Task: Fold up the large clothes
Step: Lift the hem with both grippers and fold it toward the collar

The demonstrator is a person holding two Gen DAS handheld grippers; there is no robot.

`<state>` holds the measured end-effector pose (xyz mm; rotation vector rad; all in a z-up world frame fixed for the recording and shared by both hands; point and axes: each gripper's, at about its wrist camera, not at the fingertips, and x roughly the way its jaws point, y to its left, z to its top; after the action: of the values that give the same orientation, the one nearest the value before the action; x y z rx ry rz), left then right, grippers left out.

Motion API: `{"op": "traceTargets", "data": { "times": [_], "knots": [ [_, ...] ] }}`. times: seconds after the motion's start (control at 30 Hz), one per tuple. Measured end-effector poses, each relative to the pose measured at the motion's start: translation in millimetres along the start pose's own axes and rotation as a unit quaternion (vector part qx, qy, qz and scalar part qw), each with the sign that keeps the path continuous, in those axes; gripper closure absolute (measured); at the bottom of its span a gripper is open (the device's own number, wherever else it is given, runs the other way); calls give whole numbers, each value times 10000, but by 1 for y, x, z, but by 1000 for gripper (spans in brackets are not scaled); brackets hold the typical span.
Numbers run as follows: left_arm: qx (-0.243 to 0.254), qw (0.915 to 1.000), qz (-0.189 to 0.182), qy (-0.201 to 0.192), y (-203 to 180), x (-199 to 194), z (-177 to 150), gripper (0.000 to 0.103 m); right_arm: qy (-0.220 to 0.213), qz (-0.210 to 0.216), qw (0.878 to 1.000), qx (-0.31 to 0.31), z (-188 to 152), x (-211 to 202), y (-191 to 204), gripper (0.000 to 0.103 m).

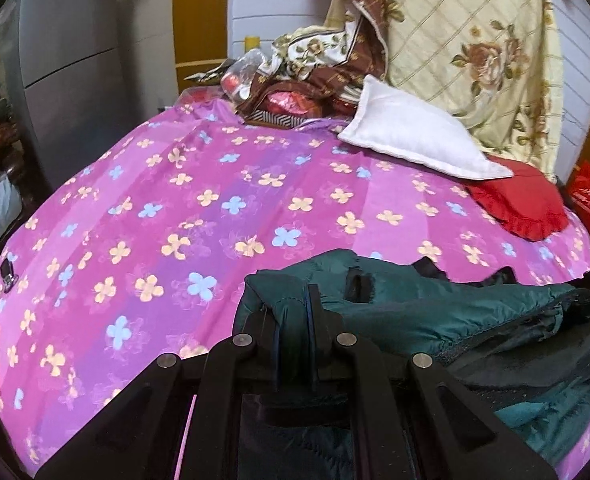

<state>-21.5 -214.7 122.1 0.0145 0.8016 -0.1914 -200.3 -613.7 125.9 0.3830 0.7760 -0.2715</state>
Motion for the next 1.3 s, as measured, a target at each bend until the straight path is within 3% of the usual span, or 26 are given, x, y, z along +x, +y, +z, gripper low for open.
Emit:
{"op": "traceTargets", "data": {
  "times": [0.37,0.97,1.07,1.17,1.3],
  "knots": [
    [111,9996,242,37,-10,39,-11,103,94,-252,9996,54,-6,63,-5,73],
    [147,9990,408,85,-17,57,-11,103,156,-376,9992,-32,-5,74,-3,73],
    [121,9990,408,134,-18,63,-10,103,172,-215,9995,182,-2,72,-9,69],
    [34,9994,320,117,-19,65,-11,103,-12,161,9981,588,0,53,-19,60],
    [-109,9996,250,66,-17,65,-12,103,-335,417,9964,660,-6,23,-17,44]
  ]
}}
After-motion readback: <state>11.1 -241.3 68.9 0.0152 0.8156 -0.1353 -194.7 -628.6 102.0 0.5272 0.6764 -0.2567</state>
